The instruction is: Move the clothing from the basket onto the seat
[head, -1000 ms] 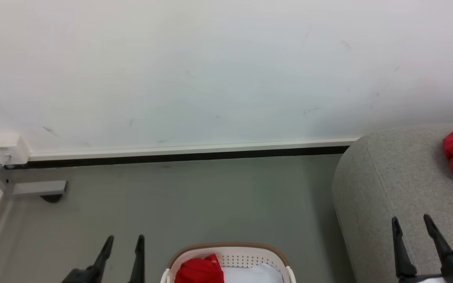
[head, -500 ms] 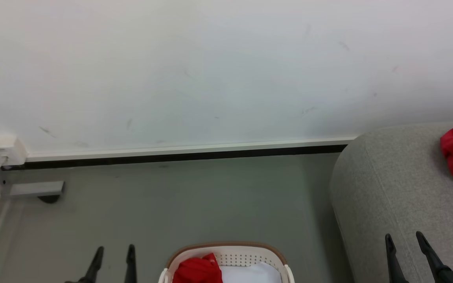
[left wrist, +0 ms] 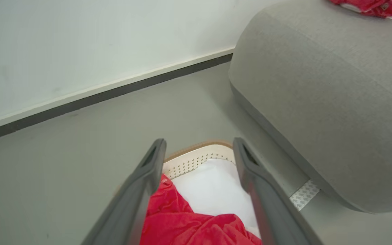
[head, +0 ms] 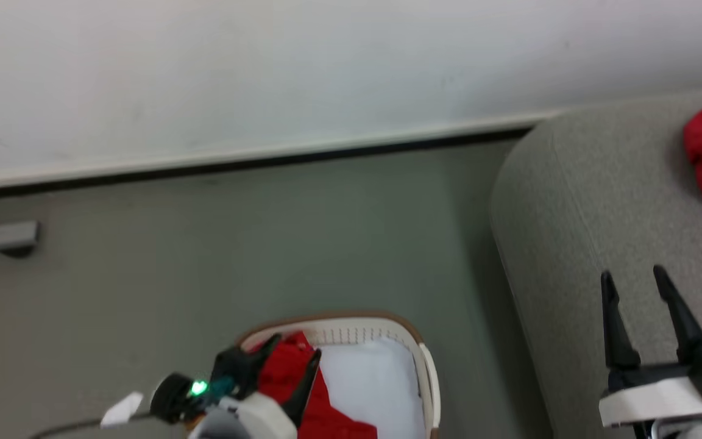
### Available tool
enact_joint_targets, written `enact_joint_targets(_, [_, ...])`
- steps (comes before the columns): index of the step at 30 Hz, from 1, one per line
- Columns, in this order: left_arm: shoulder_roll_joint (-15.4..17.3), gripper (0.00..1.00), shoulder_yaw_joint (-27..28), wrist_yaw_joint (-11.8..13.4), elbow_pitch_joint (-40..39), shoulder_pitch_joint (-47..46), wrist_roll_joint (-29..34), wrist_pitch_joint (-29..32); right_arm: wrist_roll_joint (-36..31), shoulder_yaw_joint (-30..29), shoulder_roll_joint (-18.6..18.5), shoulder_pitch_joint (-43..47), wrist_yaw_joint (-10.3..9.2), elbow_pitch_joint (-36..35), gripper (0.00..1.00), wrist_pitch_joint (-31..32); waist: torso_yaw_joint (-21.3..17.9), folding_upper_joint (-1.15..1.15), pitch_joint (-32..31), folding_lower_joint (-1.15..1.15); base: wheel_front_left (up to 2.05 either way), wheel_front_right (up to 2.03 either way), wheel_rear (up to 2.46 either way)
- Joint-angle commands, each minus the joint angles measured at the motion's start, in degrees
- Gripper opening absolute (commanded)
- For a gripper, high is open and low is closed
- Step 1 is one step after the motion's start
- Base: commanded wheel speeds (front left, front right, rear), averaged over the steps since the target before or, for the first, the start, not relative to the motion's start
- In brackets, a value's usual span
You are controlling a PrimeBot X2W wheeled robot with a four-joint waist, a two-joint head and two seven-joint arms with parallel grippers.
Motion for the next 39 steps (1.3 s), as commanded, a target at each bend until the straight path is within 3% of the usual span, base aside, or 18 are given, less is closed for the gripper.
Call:
enact_joint_targets(1, [0.7,1.0,-0.5,-0.3,1.1,-2.6,1.2,1.0,0.0,0.1,0.0,-1.8,-0.14,-0.7,1.0,0.0,-3.4,0.0,7.7,-0.01,0.0,0.0,0.0])
enact_joint_targets(14, [3.4,1.0,-5.9,-1.1,21.0,-22.1,4.9,11.1,2.8,3.0,0.0,-12.2,-0.14,-6.9,1.0,0.0,-10.0,0.0,28.7,-0.01,0.0,0.0,0.0])
enact_joint_targets(28, [7.2,1.0,-9.9,0.6,35.2,-33.1,9.9,13.6,7.7,5.2,0.0,-16.1,-0.14,-11.9,1.0,0.0,-12.4,0.0,39.3,-0.01,0.0,0.0,0.0])
enact_joint_targets(38, [6.9,1.0,-12.3,2.1,40.4,-37.8,11.9,13.6,12.0,4.2,0.0,-13.4,-0.14,-14.3,1.0,0.1,-12.7,0.0,44.1,-0.01,0.0,0.0,0.0])
enact_joint_targets(39, [6.5,0.85,-12.5,2.2,40.7,-38.2,12.0,13.3,12.1,4.0,0.0,-13.1,-0.14,-14.5,1.0,0.1,-12.5,0.0,44.5,-0.01,0.0,0.0,0.0])
